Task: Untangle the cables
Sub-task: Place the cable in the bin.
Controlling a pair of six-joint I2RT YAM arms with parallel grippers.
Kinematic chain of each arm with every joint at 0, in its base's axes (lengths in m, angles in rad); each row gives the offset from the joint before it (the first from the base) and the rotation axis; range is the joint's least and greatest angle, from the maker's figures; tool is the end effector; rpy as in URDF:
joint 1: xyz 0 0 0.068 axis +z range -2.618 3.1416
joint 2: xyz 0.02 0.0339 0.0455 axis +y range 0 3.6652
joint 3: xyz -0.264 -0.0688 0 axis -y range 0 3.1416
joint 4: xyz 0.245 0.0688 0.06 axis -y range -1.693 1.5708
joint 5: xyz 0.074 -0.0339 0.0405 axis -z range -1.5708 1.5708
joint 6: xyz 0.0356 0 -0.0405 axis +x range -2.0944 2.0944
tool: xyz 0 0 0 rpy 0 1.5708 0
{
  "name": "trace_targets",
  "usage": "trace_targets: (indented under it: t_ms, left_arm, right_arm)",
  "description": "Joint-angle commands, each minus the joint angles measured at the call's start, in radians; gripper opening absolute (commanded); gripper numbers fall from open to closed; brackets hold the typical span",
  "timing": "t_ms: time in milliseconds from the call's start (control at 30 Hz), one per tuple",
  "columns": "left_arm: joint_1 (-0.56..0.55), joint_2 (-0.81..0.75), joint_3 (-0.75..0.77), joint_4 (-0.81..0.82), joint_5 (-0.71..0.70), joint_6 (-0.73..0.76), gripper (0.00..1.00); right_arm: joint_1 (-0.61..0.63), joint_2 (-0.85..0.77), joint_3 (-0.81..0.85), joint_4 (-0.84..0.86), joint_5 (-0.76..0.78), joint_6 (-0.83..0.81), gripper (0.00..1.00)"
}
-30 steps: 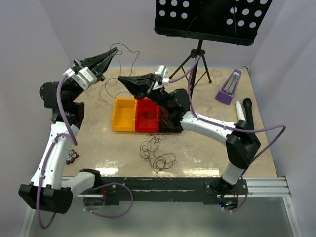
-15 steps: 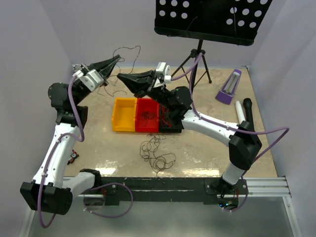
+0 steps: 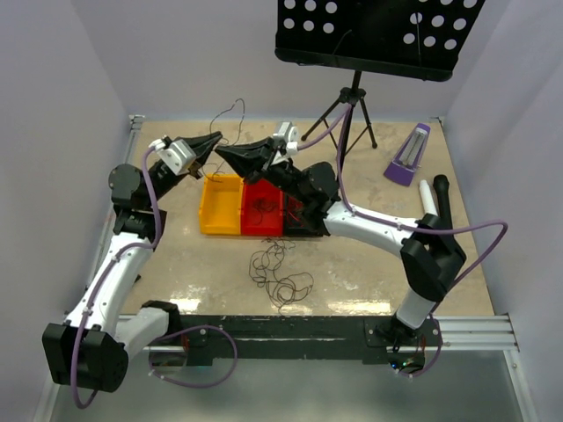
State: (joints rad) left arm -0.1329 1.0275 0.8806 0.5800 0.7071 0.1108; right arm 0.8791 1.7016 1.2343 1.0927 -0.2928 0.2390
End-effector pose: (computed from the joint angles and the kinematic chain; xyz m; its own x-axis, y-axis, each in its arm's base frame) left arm 0.2213 -0.0529 0.4054 0.4892 0.0194 -0.8720 0.6350 0.6774 0.3713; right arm 0.2395 0.3052 0.3817 0.1529 0.5400 -0.8277 -0.9498 0.3115 0.0278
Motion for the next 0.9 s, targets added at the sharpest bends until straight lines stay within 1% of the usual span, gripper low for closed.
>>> trace_targets:
  t_ms: [0, 200, 300, 500, 700, 867]
  left_arm:
    - [0.004, -0.035, -0.083, 0.055, -0.049, -0.005, 0.0]
    - [0.004, -0.044, -0.158, 0.061, -0.075, 0.001, 0.0]
    - [0.004, -0.049, -0.187, 0.081, -0.07, -0.028, 0.0]
    - [0.004, -0.043, -0.229, 0.098, -0.069, -0.019, 0.0]
    - [0.004, -0.03, -0.291, 0.129, -0.083, 0.018, 0.0]
    - [0.004, 0.023, -0.308, 0.133, -0.074, 0.027, 0.0]
  right_arm:
    - [-0.019, 0.023, -0.025, 0.052, 0.02, 0.029, 0.0]
    - [-0.043, 0.099, -0.029, 0.087, -0.015, 0.091, 0.0]
    - [-0.045, 0.133, -0.03, 0.093, -0.014, 0.1, 0.0]
    - [-0.046, 0.161, -0.035, 0.099, -0.008, 0.108, 0.0]
    - [-0.046, 0.202, -0.015, 0.078, 0.001, 0.108, 0.0]
    - [-0.046, 0.251, 0.008, 0.027, 0.05, 0.1, 0.0]
